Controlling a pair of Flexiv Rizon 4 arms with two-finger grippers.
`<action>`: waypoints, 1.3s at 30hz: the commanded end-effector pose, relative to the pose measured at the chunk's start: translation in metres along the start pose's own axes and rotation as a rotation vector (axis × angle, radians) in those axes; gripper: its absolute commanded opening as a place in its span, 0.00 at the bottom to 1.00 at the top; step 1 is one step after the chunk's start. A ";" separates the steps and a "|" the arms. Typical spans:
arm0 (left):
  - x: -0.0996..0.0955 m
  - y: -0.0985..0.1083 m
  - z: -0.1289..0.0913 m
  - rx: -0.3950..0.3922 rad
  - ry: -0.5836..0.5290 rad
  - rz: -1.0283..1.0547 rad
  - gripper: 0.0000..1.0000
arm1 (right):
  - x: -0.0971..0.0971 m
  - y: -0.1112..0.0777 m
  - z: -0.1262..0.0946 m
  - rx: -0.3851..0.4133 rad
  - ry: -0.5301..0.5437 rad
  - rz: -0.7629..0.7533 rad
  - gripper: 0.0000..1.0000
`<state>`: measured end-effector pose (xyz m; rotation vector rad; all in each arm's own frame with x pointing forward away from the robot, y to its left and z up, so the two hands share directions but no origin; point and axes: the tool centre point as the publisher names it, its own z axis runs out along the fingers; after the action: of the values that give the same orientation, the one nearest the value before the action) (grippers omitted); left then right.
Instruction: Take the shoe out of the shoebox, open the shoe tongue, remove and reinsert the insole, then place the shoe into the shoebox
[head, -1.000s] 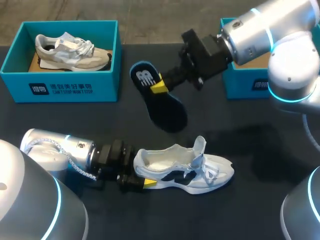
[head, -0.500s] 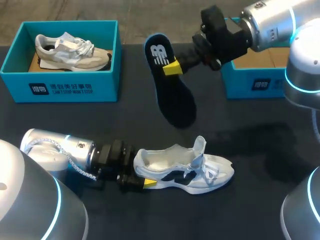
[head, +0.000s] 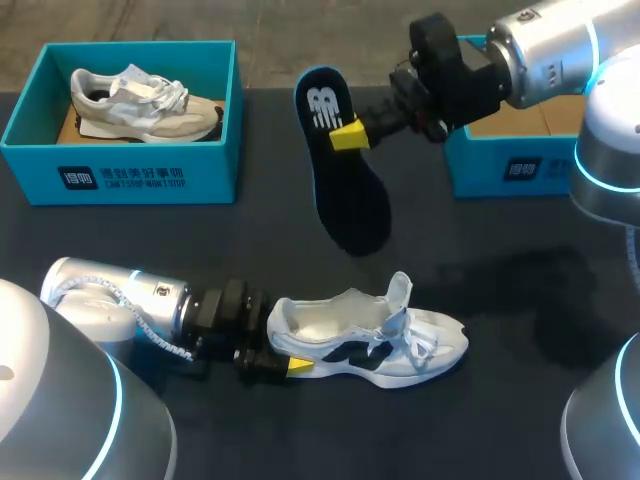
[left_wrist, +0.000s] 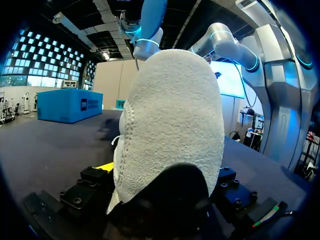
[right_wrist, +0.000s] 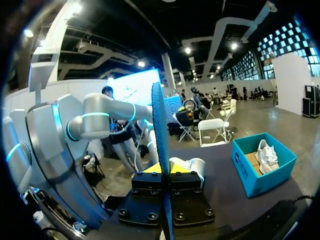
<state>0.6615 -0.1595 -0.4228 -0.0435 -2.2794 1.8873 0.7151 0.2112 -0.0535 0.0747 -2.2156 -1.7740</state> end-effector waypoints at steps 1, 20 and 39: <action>-0.001 0.003 0.000 -0.001 -0.002 -0.001 0.00 | 0.018 0.013 -0.014 -0.028 -0.026 0.019 0.00; -0.001 0.003 0.000 -0.001 -0.002 -0.001 0.00 | 0.078 0.041 -0.046 -0.142 -0.114 0.222 0.00; -0.001 0.003 0.000 -0.001 -0.002 -0.001 0.00 | 0.106 0.063 -0.052 -0.175 -0.136 0.279 0.00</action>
<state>0.6615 -0.1594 -0.4229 -0.0434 -2.2795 1.8873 0.6530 0.1591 0.0309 -0.3483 -2.0085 -1.8451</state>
